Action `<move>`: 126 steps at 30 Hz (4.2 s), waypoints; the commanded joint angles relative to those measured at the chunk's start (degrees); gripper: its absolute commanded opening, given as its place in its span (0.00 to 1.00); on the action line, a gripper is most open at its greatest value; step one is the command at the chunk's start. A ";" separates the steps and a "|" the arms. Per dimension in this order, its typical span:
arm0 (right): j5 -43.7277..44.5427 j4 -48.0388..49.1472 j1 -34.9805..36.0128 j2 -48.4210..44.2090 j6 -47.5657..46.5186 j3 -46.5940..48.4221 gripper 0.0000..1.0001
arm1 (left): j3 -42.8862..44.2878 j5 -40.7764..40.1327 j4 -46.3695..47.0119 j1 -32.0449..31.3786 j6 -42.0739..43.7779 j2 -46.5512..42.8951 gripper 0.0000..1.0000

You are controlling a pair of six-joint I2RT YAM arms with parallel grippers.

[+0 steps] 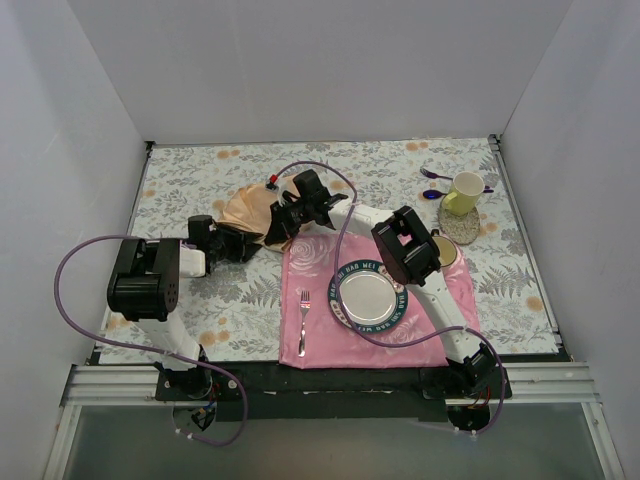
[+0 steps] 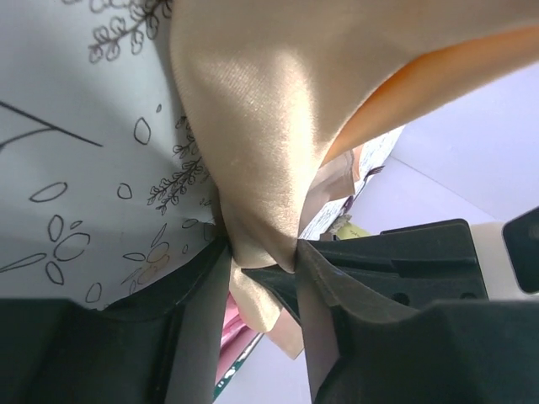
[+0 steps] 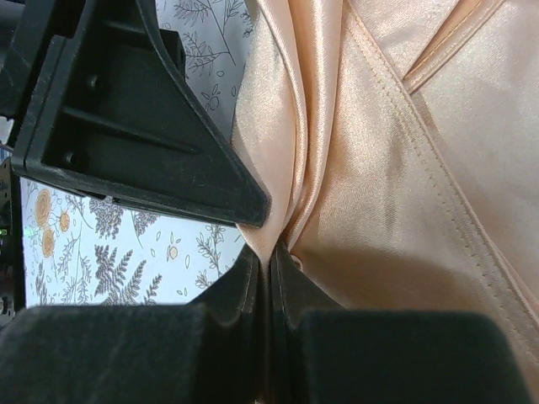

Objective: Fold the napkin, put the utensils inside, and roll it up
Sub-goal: Roll the napkin with the utensil

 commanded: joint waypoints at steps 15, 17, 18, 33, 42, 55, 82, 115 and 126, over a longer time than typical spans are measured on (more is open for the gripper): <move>12.02 -16.05 2.96 -3.73 -10.14 1.49 0.41 | 1.08 -9.97 -13.24 -0.41 7.41 -1.79 0.00; 13.95 -17.98 3.22 -5.13 -12.15 2.80 0.43 | 2.40 -9.70 -14.49 -0.41 8.47 -1.61 0.00; 14.83 -18.43 3.31 -5.66 -12.78 2.98 0.47 | 2.83 -9.70 -16.06 -0.41 8.82 -1.44 0.00; 45.85 2.18 13.67 -18.85 -32.55 -18.01 0.81 | 11.35 -7.68 -29.69 -0.41 10.14 -0.12 0.00; 55.53 13.03 17.55 -16.57 -38.01 -21.80 0.79 | 13.56 -6.80 -33.65 -0.41 9.79 1.03 0.00; 60.46 20.33 18.25 -9.98 -44.07 -21.80 0.61 | 15.58 -5.66 -36.47 -0.32 10.40 0.94 0.00; 30.15 8.73 10.96 -11.12 -17.72 -19.69 0.01 | 6.45 -0.82 -18.02 2.82 15.76 -10.57 0.47; -6.17 29.30 -2.85 -1.71 28.88 -18.99 0.01 | 12.07 -24.29 -29.62 1.70 38.53 -12.95 0.70; -8.01 29.74 -3.02 -0.57 28.87 -17.93 0.01 | 16.11 -25.96 -23.20 -1.20 39.22 0.32 0.69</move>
